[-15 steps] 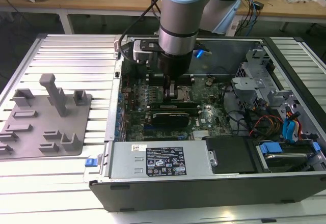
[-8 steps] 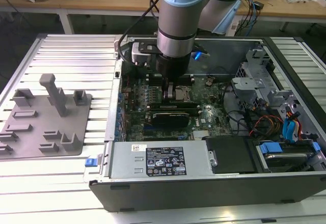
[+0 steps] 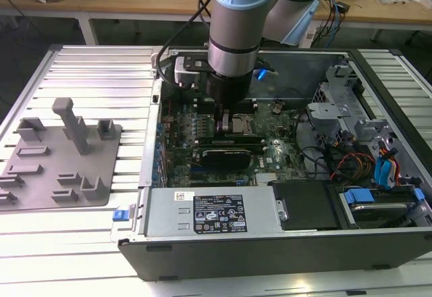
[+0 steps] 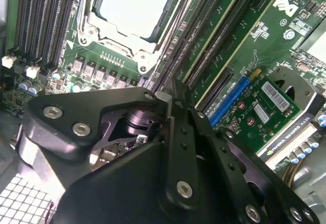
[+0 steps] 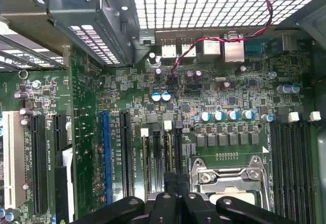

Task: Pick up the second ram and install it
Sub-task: 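Press down the second ram until it locks into place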

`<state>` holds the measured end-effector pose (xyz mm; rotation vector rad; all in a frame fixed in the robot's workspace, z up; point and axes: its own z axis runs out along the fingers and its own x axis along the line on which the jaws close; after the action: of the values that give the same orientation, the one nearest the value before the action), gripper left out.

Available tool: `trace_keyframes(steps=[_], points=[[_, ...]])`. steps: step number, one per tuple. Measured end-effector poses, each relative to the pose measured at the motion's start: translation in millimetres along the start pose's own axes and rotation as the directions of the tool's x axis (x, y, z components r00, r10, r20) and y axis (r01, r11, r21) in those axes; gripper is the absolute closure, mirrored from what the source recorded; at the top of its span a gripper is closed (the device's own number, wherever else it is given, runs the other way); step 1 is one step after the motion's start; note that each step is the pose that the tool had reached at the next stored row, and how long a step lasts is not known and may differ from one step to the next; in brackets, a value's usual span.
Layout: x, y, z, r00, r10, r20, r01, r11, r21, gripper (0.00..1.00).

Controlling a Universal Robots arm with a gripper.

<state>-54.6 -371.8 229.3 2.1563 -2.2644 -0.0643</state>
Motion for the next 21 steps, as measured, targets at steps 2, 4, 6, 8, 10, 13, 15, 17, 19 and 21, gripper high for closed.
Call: trace_keyframes(steps=[2, 4, 6, 8, 10, 13, 15, 17, 19, 21], points=[[0.0, 0.0, 0.3, 1.0, 0.0, 0.0001, 0.0, 1.0, 0.0001, 0.92], [0.0, 0.0, 0.4, 1.0, 0.0, 0.0002, 0.0, 1.0, 0.0002, 0.92], [0.0, 0.0, 0.5, 1.0, 0.0, 0.0002, 0.0, 1.0, 0.0002, 0.92], [0.0, 0.0, 0.9, 1.0, 0.0, 0.0001, 0.0, 1.0, 0.0002, 0.92], [-0.3, -0.1, -0.3, 1.0, 0.0, 0.0019, 0.0, 1.0, 0.0012, 0.92], [-0.4, 0.6, -16.5, 1.0, 0.0, 0.0001, 0.0, 1.0, 0.0002, 0.92], [-0.5, 0.8, -20.1, 1.0, 0.0, 0.0006, 0.0, 1.0, 0.0004, 0.92], [-0.4, 0.3, -20.4, 1.0, 0.0, 0.0002, 0.0, 1.0, 0.0003, 0.92], [-0.6, -2.9, -20.6, 1.0, 0.0, 0.0, 0.0, 1.0, 0.0002, 0.92], [-1.2, -14.8, -20.9, 1.0, 0.0, 0.0002, 0.0, 1.0, 0.0003, 0.92]])
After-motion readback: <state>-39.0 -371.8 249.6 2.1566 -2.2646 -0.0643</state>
